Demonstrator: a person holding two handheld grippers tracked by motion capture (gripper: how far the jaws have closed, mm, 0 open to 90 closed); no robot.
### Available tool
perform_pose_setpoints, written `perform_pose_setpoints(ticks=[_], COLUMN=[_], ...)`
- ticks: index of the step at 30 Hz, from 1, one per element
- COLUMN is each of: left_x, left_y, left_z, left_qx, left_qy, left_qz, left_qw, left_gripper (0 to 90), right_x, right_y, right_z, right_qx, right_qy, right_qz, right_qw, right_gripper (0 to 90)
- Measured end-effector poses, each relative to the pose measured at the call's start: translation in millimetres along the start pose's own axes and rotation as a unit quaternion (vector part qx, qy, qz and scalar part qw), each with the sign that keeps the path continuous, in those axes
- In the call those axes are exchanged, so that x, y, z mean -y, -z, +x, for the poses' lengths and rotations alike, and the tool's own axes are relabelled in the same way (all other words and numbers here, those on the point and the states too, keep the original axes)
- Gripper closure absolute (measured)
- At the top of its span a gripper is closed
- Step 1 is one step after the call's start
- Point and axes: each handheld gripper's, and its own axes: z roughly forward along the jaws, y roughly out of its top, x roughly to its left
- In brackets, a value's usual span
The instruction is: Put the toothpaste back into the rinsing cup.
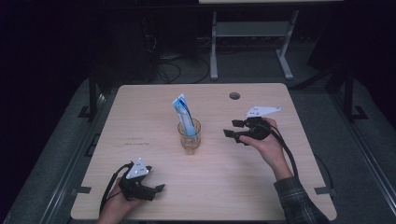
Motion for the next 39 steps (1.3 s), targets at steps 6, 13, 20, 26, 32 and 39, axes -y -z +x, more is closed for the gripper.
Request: perform_pose_setpoints(ticks=[6,13,20,26,32,39], left_x=[0.0,0.1,0.1,0.2,0.2,0.3], left_y=[0.0,0.0,0.0,0.0,0.1,0.2], left_z=[0.0,-0.2,-0.5,-0.6,-0.7,-0.8], left_qx=[0.0,0.0,-0.001,-0.001,-0.001,-0.001], left_qy=[0.0,0.001,0.002,0.002,0.002,0.002], left_qz=[0.0,0.0,-0.001,-0.001,-0.001,-0.001], left_qw=[1.0,1.0,1.0,1.0,1.0,1.0], left_gripper=[13.2,13.2,13.2,13.2,13.2,13.2], right_x=[13.3,26.4,42.4,58.4,72.3,90.8], right_y=[7.9,20.7,33.4,42.5,47.6,55.3], right_z=[-4.1,-6.1,-7.4,-8.9,-10.9,-11.5], right_qx=[0.013,0.023,0.036,0.048,0.056,0.065], right_qy=[-0.005,-0.011,-0.018,-0.028,-0.038,-0.049], right_qz=[0.011,0.015,0.02,0.027,0.037,0.046], right_qw=[0.9998,0.9996,0.999,0.9981,0.997,0.9956], right_gripper=[39.7,38.8,37.5,35.5,32.5,29.8])
